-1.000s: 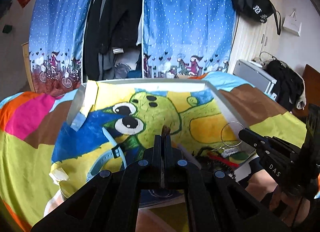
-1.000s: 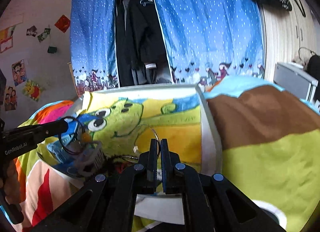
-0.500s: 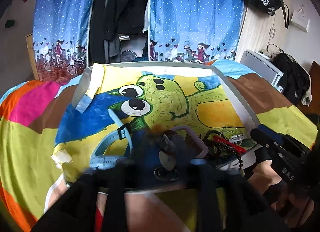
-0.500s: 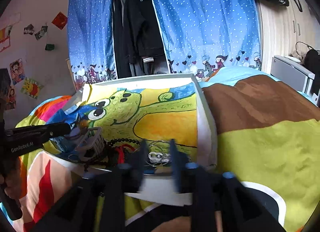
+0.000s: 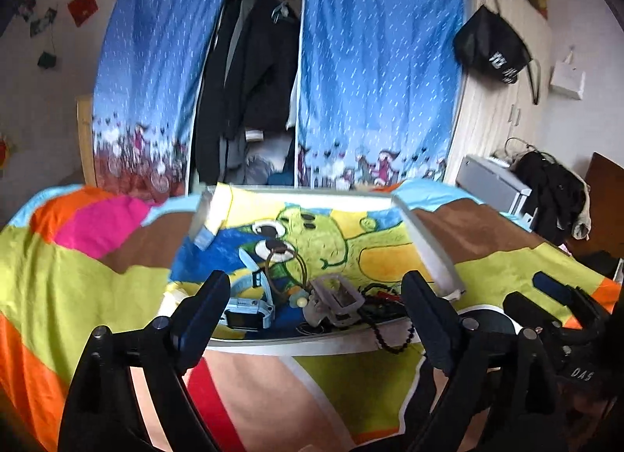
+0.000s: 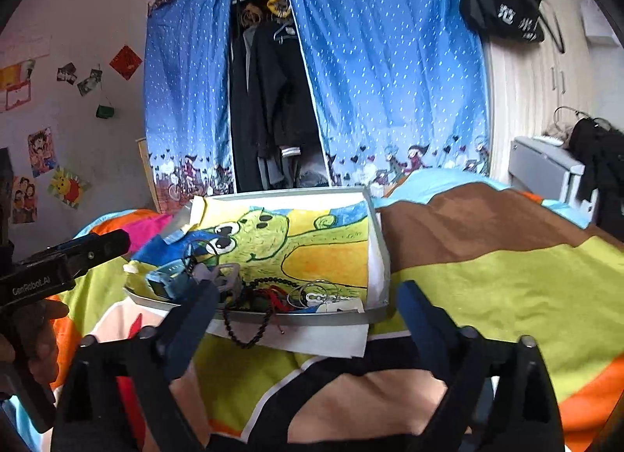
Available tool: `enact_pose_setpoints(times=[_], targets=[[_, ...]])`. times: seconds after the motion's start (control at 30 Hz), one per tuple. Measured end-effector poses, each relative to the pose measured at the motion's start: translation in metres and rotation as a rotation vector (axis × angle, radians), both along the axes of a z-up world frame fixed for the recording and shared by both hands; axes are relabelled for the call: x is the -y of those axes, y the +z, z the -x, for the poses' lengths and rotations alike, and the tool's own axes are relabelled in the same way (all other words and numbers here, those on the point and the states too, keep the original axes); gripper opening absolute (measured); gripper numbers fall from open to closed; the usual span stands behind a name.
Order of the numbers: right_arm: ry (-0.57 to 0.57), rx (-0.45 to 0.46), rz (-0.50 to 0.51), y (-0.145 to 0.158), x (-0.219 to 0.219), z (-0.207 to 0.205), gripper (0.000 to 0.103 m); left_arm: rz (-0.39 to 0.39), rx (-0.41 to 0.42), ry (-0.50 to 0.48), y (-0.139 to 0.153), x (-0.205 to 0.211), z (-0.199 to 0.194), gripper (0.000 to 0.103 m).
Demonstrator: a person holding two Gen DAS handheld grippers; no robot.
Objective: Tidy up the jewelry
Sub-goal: 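Withdraw both tools from the tray back toward the remaining jewelry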
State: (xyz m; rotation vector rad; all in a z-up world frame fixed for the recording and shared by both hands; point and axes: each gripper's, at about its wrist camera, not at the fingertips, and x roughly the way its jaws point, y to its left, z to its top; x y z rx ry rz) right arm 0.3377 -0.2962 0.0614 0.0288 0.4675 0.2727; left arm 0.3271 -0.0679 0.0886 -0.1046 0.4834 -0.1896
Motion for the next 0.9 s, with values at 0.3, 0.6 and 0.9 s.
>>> enact_pose_setpoints(times=[0.3,0.6,0.9], targets=[[-0.02,0.074,0.04,0.033,-0.007,0.064,0.103,-0.041,0.06,-0.021,0.014,-0.002,0.072,0.087],[-0.014,0.122,0.078,0.042,-0.019,0.132,0.103,-0.042,0.054,-0.005,0.014,-0.012,0.133,0.087],[-0.067,0.105,0.09,0.008,-0.025,0.198,0.103,-0.032,0.006,0.019,-0.006,-0.017,0.18,0.087]])
